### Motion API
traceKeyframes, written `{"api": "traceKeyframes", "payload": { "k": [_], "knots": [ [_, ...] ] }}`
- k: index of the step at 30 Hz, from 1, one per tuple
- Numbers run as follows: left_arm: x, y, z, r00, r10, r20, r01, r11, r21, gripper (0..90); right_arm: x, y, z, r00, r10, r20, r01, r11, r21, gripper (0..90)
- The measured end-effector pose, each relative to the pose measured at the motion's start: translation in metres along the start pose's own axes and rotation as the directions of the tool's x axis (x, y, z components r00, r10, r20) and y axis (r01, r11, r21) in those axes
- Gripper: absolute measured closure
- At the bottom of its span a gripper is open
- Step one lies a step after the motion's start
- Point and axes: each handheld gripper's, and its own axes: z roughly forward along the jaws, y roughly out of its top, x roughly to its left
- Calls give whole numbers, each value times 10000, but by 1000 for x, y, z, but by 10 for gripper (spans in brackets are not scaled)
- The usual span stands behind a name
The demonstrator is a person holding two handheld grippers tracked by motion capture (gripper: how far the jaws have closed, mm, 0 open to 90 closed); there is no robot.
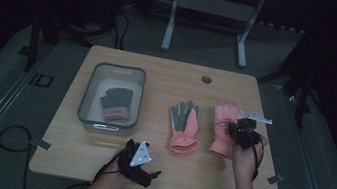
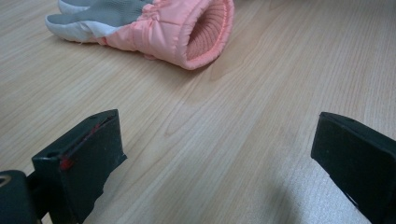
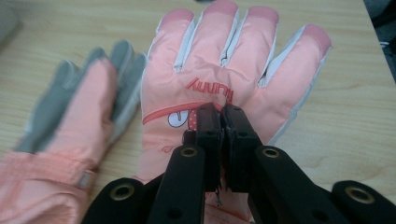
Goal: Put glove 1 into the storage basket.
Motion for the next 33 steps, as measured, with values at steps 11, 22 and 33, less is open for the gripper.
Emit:
{"api": "traceKeyframes", "payload": {
  "k": [11, 22, 33],
  "knots": [
    [0, 0, 0, 9999, 129, 3, -129, 9999, 50, 19, -4, -14, 36, 9994, -190, 291, 169, 9973, 718, 859],
    [-1, 0, 1, 9999, 112, -32, -112, 9999, 65, 19, -9, -13, 36, 9966, -773, -275, 786, 9955, 530, 741],
    [-1, 0, 1, 9999, 119, -47, -119, 9999, 102, 19, -23, -16, 34, 9686, -2170, -1214, 2261, 9718, 664, 603]
  ]
}}
